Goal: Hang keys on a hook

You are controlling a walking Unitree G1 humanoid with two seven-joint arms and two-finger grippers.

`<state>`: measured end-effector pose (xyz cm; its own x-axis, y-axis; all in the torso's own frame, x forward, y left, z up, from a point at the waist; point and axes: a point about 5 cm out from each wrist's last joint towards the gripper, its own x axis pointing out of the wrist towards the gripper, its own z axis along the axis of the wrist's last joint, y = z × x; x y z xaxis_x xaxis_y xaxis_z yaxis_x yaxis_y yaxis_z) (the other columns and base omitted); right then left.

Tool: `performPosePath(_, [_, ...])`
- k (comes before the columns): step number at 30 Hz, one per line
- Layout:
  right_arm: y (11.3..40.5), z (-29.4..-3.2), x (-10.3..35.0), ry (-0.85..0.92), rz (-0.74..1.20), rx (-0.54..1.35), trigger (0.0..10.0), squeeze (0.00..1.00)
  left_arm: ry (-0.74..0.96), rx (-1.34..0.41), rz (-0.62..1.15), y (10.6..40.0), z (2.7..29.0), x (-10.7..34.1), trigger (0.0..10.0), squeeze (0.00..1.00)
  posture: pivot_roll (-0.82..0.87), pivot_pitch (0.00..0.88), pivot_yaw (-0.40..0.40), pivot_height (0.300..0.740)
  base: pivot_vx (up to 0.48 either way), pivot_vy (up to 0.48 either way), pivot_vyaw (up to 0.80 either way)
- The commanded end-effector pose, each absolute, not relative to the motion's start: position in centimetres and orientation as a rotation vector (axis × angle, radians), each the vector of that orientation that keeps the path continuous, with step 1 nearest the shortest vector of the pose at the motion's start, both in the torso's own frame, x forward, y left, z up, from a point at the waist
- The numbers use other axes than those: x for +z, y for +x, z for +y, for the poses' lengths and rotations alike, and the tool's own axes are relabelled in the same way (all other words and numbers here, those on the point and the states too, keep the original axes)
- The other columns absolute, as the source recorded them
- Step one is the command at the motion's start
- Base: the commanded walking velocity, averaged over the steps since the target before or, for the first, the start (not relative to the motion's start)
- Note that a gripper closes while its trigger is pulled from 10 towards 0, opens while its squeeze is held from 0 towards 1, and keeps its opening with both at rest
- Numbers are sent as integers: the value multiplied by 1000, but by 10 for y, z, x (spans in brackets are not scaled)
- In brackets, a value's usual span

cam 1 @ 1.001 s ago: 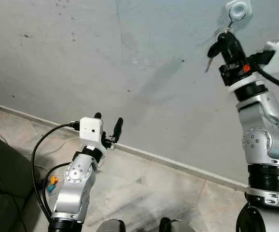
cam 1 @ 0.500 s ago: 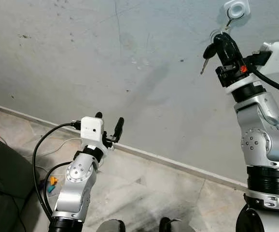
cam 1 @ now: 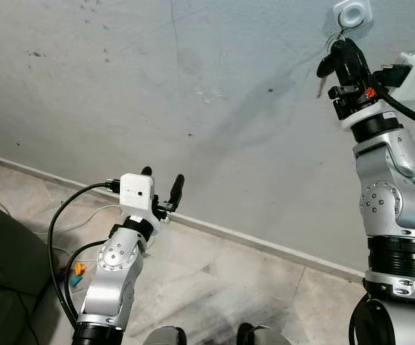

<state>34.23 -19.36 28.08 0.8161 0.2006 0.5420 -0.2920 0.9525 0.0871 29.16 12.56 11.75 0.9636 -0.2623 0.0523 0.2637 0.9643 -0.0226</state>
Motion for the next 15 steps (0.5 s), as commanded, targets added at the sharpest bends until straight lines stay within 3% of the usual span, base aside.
performPosePath(1, [342,-197,287,160,-587,248,10000,0,-22,-268,-33,291,128,114,10000,0,62,169,79,740,0,0,0])
performPosePath(15, [345,-197,282,169,-570,237,10000,0,-20,-265,-31,291,129,114,10000,0,67,171,79,740,0,0,0])
